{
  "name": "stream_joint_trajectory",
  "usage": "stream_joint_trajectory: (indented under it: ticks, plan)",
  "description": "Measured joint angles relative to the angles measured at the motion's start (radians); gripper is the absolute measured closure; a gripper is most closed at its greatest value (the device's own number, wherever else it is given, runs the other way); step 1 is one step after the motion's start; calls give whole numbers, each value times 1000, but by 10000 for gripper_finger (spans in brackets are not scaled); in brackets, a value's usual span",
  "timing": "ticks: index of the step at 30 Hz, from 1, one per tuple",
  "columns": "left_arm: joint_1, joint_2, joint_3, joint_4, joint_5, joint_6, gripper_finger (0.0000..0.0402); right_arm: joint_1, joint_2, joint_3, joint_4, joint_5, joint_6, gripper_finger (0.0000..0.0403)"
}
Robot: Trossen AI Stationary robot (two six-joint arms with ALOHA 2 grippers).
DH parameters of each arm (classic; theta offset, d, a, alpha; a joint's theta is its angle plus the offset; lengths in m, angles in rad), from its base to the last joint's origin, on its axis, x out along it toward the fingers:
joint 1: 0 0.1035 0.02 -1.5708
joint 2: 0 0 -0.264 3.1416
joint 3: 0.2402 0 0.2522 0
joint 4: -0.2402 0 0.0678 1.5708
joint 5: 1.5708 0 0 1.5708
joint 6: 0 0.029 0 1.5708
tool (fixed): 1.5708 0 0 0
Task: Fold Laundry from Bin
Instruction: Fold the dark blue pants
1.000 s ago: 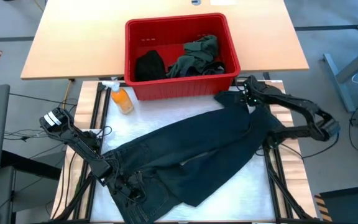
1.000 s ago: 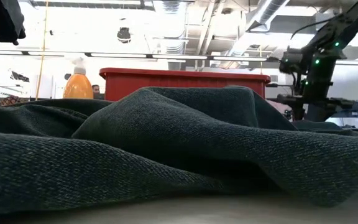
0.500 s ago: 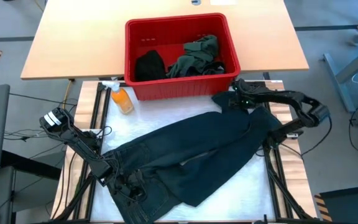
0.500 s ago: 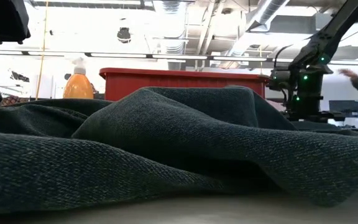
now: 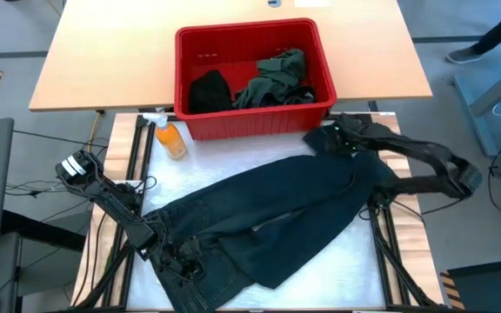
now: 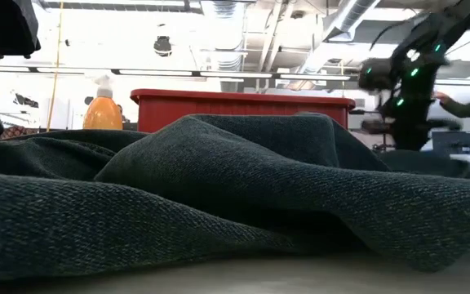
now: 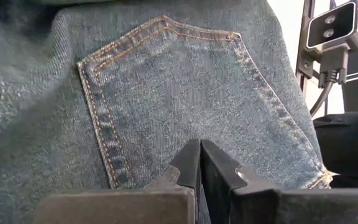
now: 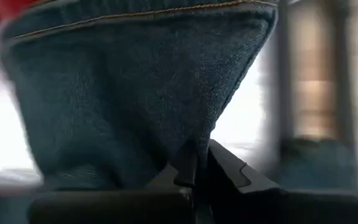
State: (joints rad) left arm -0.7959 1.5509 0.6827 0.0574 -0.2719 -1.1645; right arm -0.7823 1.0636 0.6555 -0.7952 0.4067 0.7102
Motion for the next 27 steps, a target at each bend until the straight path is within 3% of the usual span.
stream_joint_trajectory:
  ticks: [6,13,21,27]
  plan:
    - [0,0,0,-15,-23,1,401,86,-278,74,-155,232,159,370]
    - [0,0,0,-23,-27,7,401,99,-464,102,-105,407,273,365]
    - [2,0,0,-26,-41,31,401,56,-443,102,148,432,187,366]
    - [2,0,0,-26,-55,43,401,33,-309,103,207,428,-48,366]
